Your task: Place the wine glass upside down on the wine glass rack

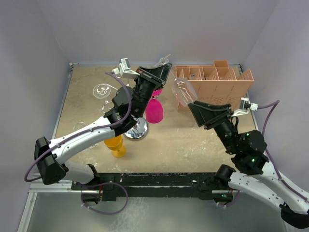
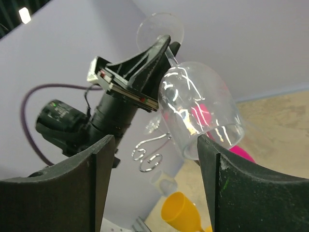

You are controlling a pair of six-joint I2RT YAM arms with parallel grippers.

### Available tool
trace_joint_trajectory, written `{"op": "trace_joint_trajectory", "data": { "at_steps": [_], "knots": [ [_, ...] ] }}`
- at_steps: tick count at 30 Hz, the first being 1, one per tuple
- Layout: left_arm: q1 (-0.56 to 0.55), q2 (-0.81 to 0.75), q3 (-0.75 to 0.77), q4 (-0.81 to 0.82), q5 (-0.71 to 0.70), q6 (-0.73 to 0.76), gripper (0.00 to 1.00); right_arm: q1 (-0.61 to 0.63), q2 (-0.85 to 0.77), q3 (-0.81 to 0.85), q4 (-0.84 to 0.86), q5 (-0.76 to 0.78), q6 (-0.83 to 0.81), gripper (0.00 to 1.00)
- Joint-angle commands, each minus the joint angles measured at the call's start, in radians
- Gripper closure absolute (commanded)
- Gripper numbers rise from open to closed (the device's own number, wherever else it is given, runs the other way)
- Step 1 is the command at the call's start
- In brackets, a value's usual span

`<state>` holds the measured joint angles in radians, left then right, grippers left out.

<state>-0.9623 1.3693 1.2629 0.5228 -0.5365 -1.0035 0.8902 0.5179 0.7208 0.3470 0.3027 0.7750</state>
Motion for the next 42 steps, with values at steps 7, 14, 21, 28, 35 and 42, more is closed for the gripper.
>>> {"op": "trace_joint_trajectory", "data": {
  "at_steps": [7,14,21,28,35,42],
  "knots": [
    [0.000,-0.096,0.098,-0.159,0.153,0.410,1.00,0.003,0.063,0.260,-0.438,-0.005,-0.194,0.24],
    [0.001,-0.138,0.032,-0.101,0.430,0.535,1.00,0.002,0.133,0.344,-0.372,0.035,-0.329,0.24],
    [0.002,-0.180,-0.028,-0.044,0.606,0.583,1.00,0.003,0.223,0.366,-0.303,-0.119,-0.444,0.29],
    [0.001,-0.191,-0.048,-0.041,0.708,0.601,1.00,0.003,0.248,0.335,-0.231,-0.120,-0.424,0.39],
    [0.001,-0.199,-0.065,-0.022,0.757,0.583,1.00,0.003,0.255,0.295,-0.135,-0.126,-0.407,0.52],
    [0.001,-0.196,-0.061,0.007,0.807,0.547,1.00,0.003,0.277,0.293,-0.130,-0.176,-0.416,0.69]
  ]
}}
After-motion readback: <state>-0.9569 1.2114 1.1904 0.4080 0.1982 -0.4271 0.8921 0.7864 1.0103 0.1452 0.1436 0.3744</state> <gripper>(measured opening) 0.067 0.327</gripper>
